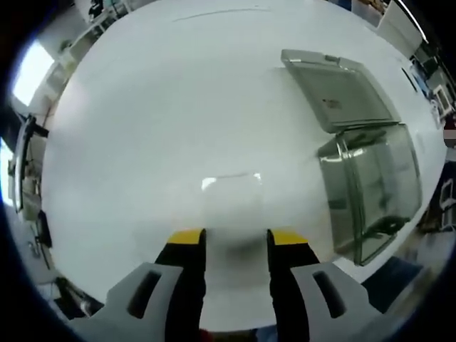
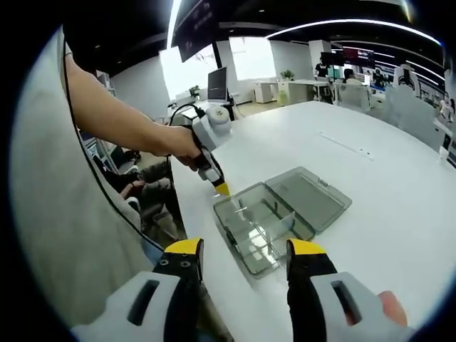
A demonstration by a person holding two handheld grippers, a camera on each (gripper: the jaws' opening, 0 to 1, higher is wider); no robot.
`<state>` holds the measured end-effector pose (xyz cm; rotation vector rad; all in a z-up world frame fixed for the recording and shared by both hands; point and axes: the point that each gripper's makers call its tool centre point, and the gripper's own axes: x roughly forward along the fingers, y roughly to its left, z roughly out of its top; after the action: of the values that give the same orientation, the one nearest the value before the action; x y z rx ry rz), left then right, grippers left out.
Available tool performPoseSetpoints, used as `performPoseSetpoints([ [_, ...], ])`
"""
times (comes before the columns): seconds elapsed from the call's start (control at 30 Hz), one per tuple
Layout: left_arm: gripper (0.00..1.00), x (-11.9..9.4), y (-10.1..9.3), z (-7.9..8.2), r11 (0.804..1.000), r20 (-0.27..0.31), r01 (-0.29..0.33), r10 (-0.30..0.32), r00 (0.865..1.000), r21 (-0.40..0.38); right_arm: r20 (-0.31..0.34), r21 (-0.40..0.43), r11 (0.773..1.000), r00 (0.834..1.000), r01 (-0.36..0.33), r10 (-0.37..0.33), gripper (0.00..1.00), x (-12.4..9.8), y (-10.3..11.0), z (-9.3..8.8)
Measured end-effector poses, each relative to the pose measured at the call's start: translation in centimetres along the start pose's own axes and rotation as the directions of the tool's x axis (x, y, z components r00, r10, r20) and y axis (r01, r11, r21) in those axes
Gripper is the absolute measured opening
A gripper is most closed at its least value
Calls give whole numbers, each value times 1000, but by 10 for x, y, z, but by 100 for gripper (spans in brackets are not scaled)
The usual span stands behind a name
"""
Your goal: Insert the divider into the dual guide fixture by aligning both edges with the guide slots and pushing it downward to the bottom, including one-sided entry, uneven engagement, binding, and posture correction.
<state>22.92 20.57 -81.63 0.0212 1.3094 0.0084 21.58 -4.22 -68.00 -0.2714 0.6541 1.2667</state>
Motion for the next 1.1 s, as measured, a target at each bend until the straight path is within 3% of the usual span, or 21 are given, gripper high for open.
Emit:
performPoseSetpoints([
  [0.53, 30, 0, -1, -1, 998, 10, 28, -29, 1000, 48, -1, 0, 1000, 1000, 1, -1, 44, 0, -2, 0],
  [1.1, 28, -1, 3, 1, 998, 17, 61, -62, 998, 23, 3, 10, 1000, 1000, 3, -3, 44, 2, -4, 0],
])
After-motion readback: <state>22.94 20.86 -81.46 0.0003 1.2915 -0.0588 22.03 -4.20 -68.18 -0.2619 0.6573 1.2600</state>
